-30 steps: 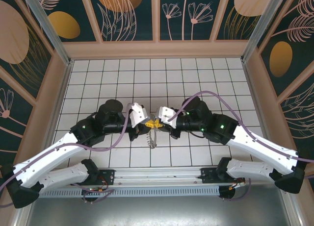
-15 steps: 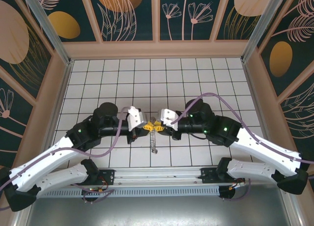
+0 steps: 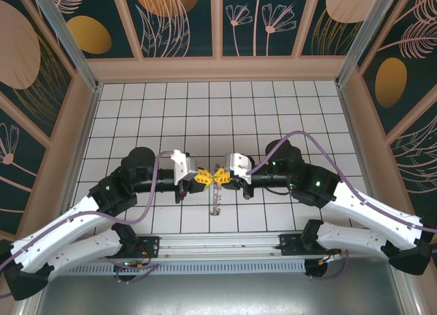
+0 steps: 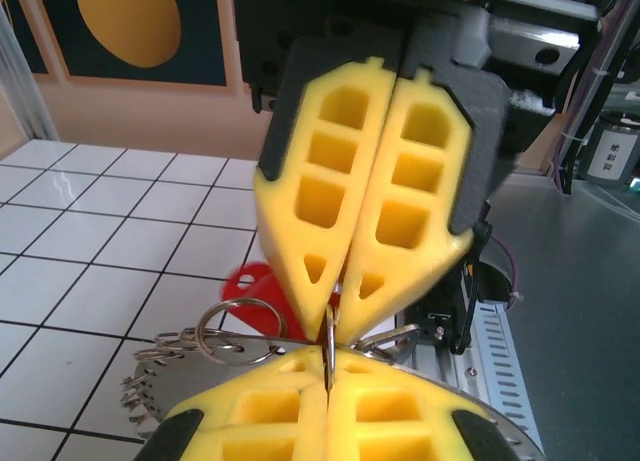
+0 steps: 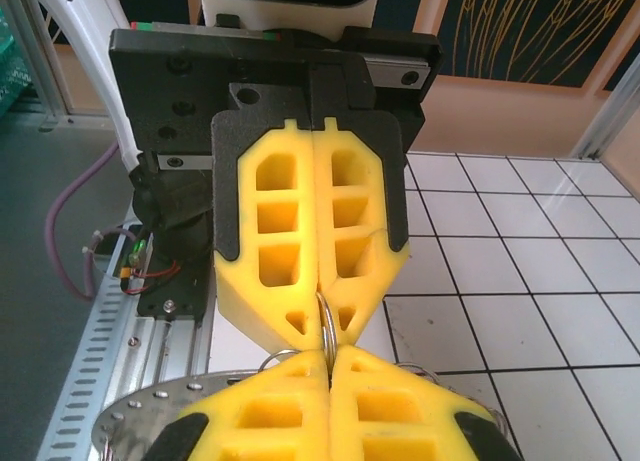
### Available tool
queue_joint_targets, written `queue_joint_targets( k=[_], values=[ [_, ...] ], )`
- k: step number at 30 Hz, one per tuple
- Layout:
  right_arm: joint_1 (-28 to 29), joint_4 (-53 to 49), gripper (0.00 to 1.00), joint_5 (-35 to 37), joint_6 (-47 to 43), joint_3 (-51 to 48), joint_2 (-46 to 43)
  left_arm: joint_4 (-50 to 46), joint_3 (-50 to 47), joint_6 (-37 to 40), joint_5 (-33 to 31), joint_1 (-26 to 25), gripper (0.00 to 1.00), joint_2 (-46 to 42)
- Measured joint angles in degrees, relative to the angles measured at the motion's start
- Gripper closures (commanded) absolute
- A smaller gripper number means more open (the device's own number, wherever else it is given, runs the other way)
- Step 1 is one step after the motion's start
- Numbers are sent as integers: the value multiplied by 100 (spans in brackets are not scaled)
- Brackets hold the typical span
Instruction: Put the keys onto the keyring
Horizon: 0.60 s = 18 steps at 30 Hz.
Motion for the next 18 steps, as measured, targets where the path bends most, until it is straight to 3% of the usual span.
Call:
queue_joint_targets(
  k=[3,7,10,12,15,18],
  values=[
    [-15,-7,100,11,7,2,0,20,-2,2,-37,0,100,24],
    [-44,-201,100,310,-63,37,90,-376,227,133,-361,0,85,297],
    [-46,-435,100,568,-170,127,227,-881,501,326,-693,0,84,579],
    [-46,-555,100,688,-256,170,330,-1174,651,444,-828,-2,87,732],
    [-44,-748,100,852,-337,286,503,-1519,811,640,-951,-17,100,896],
    [-24,-839,100,933,-404,369,643,-1784,933,750,-1045,-26,100,981]
  ],
)
